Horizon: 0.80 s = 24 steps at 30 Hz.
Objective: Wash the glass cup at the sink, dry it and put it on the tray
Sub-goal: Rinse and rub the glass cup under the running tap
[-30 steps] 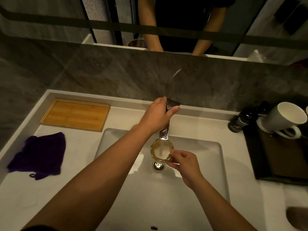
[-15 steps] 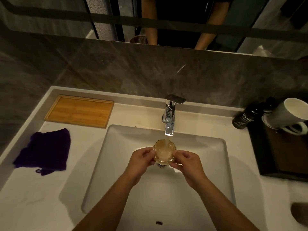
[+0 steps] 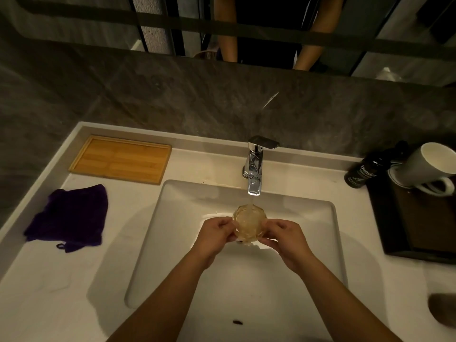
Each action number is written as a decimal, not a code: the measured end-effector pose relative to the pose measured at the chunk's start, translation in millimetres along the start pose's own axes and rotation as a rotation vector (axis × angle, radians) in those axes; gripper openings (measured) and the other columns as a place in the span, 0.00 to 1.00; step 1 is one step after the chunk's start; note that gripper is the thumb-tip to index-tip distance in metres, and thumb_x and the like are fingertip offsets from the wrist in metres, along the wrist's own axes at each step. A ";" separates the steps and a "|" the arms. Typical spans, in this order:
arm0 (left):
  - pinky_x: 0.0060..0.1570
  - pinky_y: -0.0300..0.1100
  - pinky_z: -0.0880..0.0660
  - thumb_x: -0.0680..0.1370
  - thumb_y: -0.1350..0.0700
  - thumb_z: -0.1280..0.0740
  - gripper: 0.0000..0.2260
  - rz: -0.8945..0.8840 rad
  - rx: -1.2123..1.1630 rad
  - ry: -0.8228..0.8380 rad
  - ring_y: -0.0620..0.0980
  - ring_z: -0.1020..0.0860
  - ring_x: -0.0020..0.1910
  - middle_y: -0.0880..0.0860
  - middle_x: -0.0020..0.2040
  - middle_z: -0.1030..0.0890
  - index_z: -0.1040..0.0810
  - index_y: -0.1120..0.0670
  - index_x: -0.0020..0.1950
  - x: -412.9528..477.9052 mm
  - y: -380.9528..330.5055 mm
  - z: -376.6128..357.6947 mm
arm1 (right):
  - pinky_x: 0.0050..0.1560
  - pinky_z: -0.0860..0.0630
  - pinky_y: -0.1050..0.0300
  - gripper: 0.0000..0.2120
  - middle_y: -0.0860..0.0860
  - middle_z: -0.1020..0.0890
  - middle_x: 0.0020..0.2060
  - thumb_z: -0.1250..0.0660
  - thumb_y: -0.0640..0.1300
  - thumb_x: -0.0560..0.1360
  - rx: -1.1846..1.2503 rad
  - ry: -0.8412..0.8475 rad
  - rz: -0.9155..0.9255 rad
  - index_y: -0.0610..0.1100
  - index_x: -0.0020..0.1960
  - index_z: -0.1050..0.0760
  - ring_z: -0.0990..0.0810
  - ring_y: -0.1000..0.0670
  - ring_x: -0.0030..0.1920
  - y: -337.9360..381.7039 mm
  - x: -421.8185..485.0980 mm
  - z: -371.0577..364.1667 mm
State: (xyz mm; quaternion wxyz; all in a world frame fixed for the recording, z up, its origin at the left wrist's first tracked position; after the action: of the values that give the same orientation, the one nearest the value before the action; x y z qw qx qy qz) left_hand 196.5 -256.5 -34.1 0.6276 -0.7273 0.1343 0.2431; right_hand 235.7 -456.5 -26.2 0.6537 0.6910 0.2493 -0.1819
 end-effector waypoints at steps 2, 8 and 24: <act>0.40 0.37 0.21 0.80 0.59 0.31 0.08 -0.010 -0.004 -0.036 0.46 0.17 0.37 0.53 0.38 0.14 0.14 0.60 0.46 0.3 -2.4 4.7 | 0.46 0.13 0.54 0.09 0.33 0.12 0.47 0.30 0.36 0.80 0.018 0.009 -0.002 0.31 0.48 0.14 0.10 0.42 0.44 -1.9 -1.2 -7.0; 0.41 0.38 0.21 0.79 0.60 0.32 0.08 0.000 0.021 -0.029 0.47 0.18 0.37 0.55 0.38 0.15 0.14 0.61 0.46 -3.0 3.1 1.0 | 0.47 0.12 0.53 0.09 0.36 0.11 0.44 0.30 0.37 0.80 0.007 0.010 -0.012 0.34 0.48 0.13 0.11 0.45 0.42 -0.8 -3.9 -2.8; 0.43 0.41 0.20 0.79 0.63 0.33 0.08 0.043 0.036 -0.116 0.49 0.19 0.36 0.57 0.38 0.16 0.16 0.64 0.45 -1.4 3.5 5.1 | 0.49 0.13 0.50 0.11 0.34 0.16 0.41 0.31 0.35 0.79 -0.010 0.002 -0.066 0.26 0.51 0.18 0.14 0.45 0.40 -2.6 -1.7 -11.9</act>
State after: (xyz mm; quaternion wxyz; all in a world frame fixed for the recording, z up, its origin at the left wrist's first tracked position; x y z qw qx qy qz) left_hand 192.6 -252.3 -36.8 0.6418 -0.6976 0.1177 0.2960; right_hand 231.9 -444.8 -26.4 0.6507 0.6792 0.2735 -0.2014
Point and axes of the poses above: each hand's wrist, its own x-axis towards the middle knuckle, its own z-axis out of the back of the hand, y = z × x, the point moved 6 cm from there along x, towards the middle knuckle
